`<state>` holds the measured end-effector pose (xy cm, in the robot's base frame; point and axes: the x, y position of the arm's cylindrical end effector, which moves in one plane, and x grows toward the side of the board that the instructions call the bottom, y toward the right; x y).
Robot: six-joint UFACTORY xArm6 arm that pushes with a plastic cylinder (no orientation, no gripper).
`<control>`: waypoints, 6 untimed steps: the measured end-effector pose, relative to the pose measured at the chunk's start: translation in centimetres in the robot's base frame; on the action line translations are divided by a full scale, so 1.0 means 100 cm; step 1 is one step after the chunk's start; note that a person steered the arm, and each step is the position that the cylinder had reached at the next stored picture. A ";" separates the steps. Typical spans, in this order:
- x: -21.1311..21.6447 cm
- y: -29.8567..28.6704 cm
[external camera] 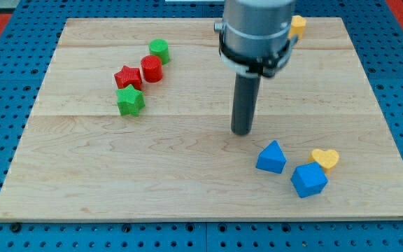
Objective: Push the arm towards the yellow hexagon
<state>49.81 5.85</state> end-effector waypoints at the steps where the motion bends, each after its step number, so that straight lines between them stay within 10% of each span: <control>1: 0.037 0.032; 2: 0.039 0.054; 4: -0.111 0.058; 6: -0.212 0.209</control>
